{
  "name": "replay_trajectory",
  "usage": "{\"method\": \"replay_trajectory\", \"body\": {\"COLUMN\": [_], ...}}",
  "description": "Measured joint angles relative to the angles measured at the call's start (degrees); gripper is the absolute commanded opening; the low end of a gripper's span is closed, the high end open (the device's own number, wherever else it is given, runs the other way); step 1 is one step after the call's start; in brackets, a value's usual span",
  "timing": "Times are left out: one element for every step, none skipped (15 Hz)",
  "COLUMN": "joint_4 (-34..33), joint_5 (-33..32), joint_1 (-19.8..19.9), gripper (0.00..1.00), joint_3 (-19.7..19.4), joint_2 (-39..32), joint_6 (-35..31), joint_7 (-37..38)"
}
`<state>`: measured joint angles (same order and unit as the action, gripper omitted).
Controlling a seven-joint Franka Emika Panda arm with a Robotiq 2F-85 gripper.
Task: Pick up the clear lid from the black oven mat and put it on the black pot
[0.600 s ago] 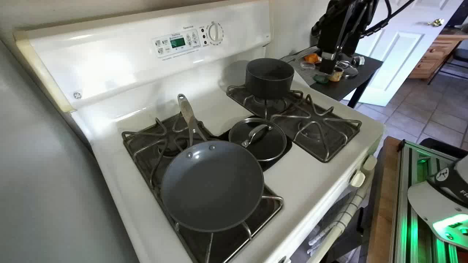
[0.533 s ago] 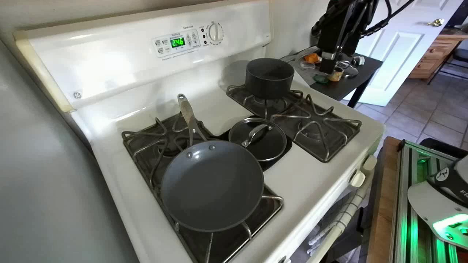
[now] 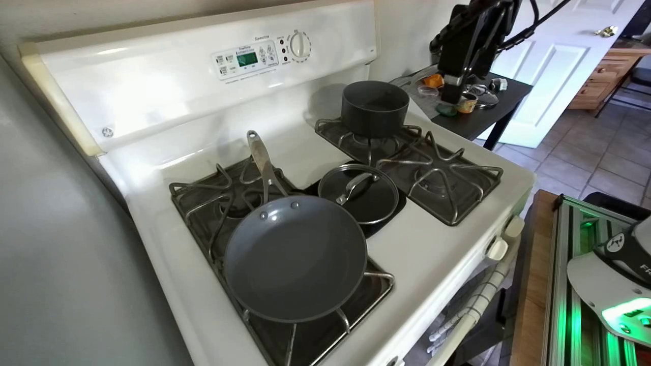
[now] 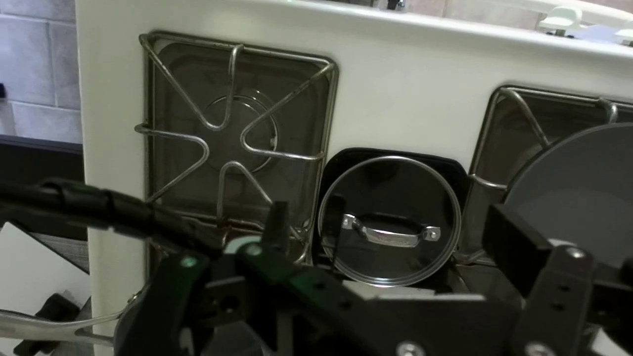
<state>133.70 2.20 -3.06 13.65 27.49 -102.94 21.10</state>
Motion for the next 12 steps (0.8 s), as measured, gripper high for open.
{"method": "replay_trajectory", "body": {"joint_4": [0.0, 0.1, 0.1, 0.1, 0.0, 0.0, -0.2, -0.2, -0.3, -0.3, -0.3, -0.2], "joint_5": [-1.3, -2.9, -4.3, -5.4, -6.3, -7.0, -7.6, -8.2, -8.8, -9.6, -10.6, -11.7], "joint_1": [0.0, 0.0, -0.1, -0.2, -0.3, -0.5, -0.7, -0.8, -0.9, -1.0, -1.1, -1.1], "gripper": [1.00, 1.00, 1.00, 1.00, 1.00, 1.00, 1.00, 1.00, 1.00, 1.00, 1.00, 1.00], "joint_3": [0.0, 0.0, 0.0, -0.1, -0.3, -0.5, -0.9, -1.3, -1.7, -2.1, -2.5, -2.9], "joint_2": [-1.1, -2.5, -4.2, -6.0, -7.7, -9.4, -11.0, -12.4, -13.7, -14.8, -15.9, -16.8], "joint_6": [-1.8, -3.9, -6.1, -8.1, -9.8, -11.2, -12.1, -12.9, -13.6, -14.4, -15.3, -16.2], "joint_7": [-0.8, -2.2, -4.3, -6.8, -9.3, -11.9, -14.6, -17.5, -20.4, -23.2, -26.1, -28.7]}}
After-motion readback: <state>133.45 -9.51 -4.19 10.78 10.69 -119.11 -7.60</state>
